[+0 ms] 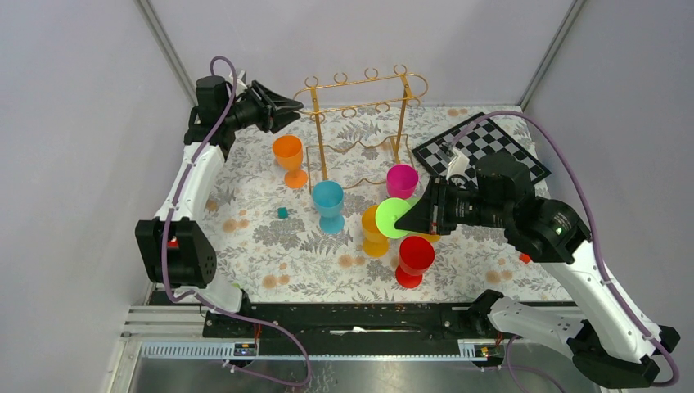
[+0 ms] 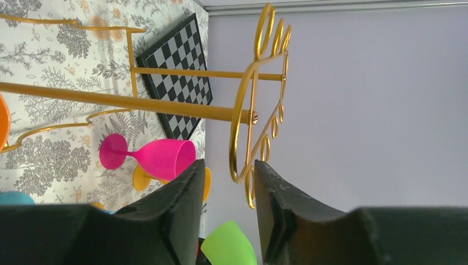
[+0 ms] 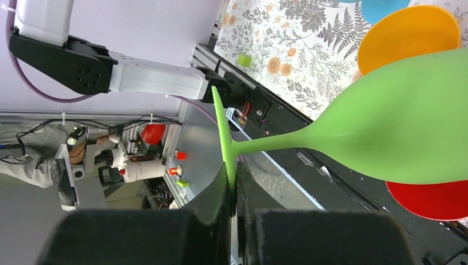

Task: Place the wine glass upside down on the wine glass rack
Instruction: Adjust the wine rack at the center of the board.

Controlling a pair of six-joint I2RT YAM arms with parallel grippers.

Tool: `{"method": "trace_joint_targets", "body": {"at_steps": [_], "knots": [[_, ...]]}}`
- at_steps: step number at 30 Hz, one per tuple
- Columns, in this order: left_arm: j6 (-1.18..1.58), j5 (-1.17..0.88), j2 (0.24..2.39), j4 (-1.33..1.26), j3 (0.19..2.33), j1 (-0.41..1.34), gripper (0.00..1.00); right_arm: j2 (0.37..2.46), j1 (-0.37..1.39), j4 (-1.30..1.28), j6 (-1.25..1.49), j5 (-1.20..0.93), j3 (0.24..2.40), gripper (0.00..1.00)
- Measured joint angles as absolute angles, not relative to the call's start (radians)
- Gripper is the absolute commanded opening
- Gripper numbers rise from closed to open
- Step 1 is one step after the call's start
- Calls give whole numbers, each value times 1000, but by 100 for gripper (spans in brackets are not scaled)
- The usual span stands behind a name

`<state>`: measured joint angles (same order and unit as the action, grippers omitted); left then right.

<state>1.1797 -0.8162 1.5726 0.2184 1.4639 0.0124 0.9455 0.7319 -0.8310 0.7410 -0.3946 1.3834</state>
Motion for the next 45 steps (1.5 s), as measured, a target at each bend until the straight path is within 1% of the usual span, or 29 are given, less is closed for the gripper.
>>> {"method": "trace_joint_targets", "body": {"at_steps": [4,6,9,12,25,33,45], "knots": [[1187,-819,1581,199,1475,12,18,944,731,-842,741,-395,1398,0],[1186,-820,1581,193,1475,13,12,945,731,-842,741,-395,1398,0],[1180,-820,1581,190,1475,14,4,947,730,-842,746,-393,1401,0],[1188,-821,1581,189,1468,20,1,950,728,-845,751,-385,1407,0],[1267,-776,1562,178,1444,96,0,947,719,-849,778,-329,1439,0],[1310,-711,1439,187,1336,115,0,940,715,-852,785,-298,1452,0],[1326,-657,1275,194,1229,127,0,939,708,-856,791,-282,1474,0]]}}
